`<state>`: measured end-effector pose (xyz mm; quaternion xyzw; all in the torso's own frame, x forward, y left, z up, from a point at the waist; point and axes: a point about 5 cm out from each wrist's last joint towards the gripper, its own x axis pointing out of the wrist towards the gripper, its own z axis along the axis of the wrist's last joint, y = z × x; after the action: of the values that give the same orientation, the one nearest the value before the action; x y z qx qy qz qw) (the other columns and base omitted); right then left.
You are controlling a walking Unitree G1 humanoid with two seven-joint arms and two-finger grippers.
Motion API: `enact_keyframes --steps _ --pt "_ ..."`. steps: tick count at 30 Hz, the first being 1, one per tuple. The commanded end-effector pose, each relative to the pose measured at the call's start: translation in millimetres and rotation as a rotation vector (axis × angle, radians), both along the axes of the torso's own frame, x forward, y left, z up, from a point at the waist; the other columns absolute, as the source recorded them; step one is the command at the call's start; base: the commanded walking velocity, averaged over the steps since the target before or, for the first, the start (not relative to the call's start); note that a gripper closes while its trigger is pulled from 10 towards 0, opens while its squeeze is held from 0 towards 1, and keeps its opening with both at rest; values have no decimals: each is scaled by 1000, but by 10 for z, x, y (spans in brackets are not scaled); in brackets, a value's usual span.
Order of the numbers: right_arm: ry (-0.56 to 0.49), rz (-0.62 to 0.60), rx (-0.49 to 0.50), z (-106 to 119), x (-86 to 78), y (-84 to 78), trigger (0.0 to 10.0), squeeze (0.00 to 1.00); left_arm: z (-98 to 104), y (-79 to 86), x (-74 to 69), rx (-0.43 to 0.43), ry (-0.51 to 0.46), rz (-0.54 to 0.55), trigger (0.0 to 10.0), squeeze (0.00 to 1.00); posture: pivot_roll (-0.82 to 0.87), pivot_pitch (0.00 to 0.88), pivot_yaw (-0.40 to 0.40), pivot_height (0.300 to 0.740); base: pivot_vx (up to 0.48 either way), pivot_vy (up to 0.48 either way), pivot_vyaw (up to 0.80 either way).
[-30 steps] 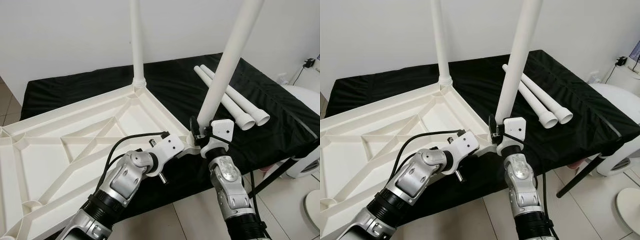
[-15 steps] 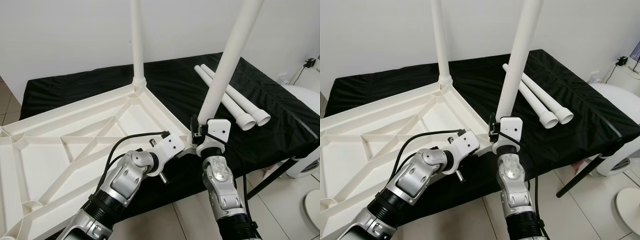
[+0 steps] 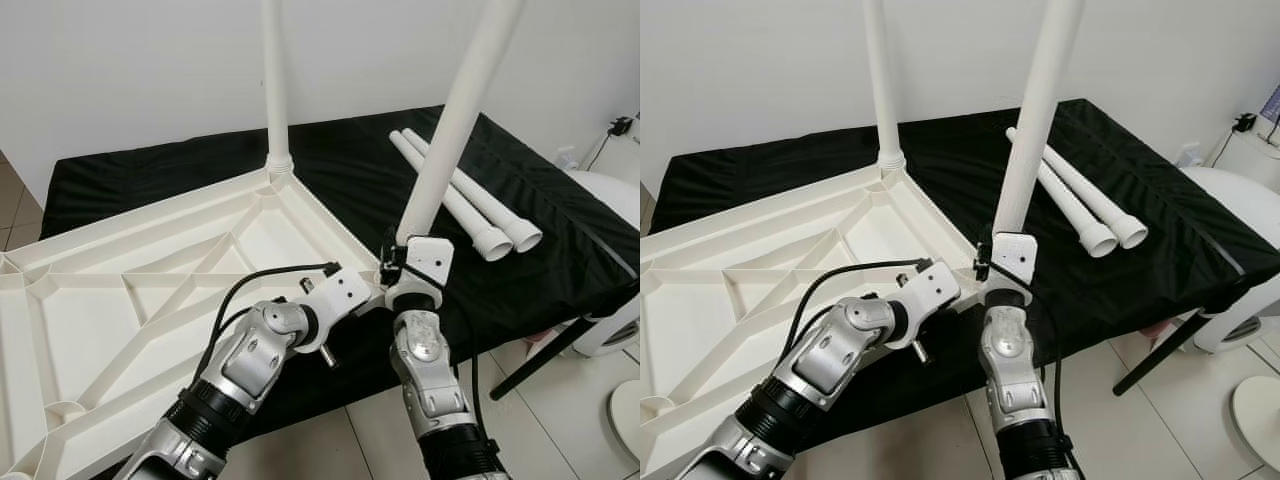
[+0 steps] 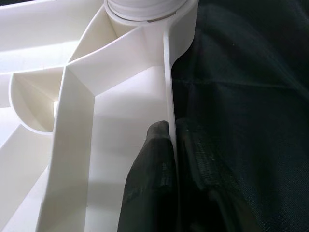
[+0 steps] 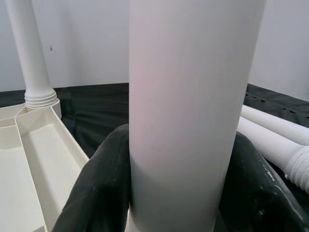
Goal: Building children table
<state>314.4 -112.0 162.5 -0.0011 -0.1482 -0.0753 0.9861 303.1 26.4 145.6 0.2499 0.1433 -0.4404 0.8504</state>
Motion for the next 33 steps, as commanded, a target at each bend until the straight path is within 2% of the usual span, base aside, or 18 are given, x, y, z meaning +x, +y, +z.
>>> enact_keyframes --steps 1,20,21,23,24,33 --pt "93 -118 -3 -205 -17 -218 10000 0 133 68 71 -6 -85 70 10000 0 -62 72 22 740 0 0 0" --pt "30 -135 8 -122 -43 -215 10000 8 135 72 80 -7 -83 72 10000 0 -63 75 23 740 0 0 0" --pt "25 -138 15 -118 -45 -218 10000 859 132 69 76 -6 -82 70 10000 0 -64 73 25 740 0 0 0" --pt "25 -138 15 -118 -45 -218 10000 859 132 69 76 -6 -82 70 10000 0 -64 73 25 740 0 0 0" --pt "20 -139 17 -114 -46 -220 10000 1000 128 63 71 -6 -81 68 10000 0 -64 73 25 740 0 0 0" --pt "12 -118 19 -109 -41 -204 10000 1000 130 49 68 -9 -80 64 10000 0 -66 73 24 740 0 0 0"
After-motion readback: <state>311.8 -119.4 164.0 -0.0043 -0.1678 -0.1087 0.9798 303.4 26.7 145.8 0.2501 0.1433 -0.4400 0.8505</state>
